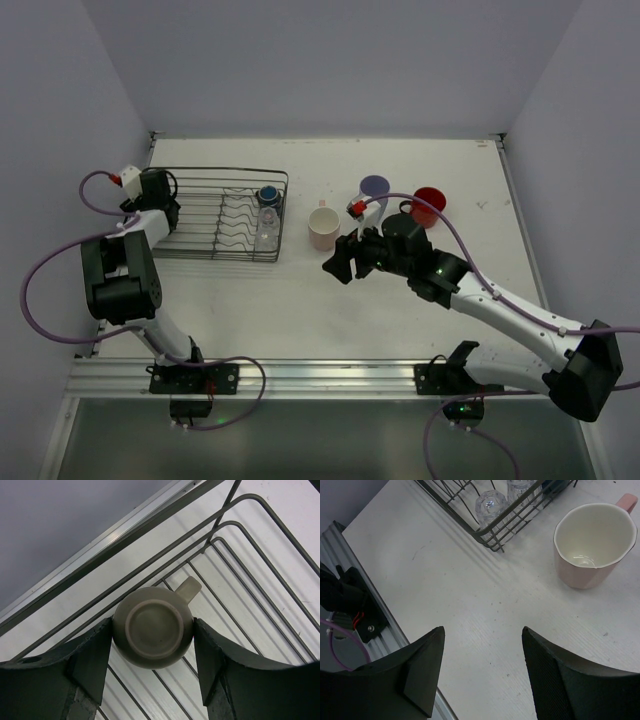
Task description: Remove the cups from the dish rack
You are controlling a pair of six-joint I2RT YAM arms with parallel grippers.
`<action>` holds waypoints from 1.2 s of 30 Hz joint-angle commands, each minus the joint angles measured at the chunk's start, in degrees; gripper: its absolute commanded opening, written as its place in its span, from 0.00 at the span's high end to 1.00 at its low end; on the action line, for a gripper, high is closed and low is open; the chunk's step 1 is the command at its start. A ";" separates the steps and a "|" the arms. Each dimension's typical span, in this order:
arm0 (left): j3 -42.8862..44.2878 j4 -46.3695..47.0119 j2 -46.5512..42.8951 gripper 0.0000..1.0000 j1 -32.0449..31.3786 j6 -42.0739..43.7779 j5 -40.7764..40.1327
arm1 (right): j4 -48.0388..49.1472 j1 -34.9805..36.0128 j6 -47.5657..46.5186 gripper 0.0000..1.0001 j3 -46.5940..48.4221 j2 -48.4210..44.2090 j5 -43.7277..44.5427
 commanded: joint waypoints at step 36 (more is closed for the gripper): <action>-29.71 26.02 -53.18 0.93 -19.49 -37.40 55.97 | 36.42 0.30 29.45 0.34 1.19 7.01 -5.83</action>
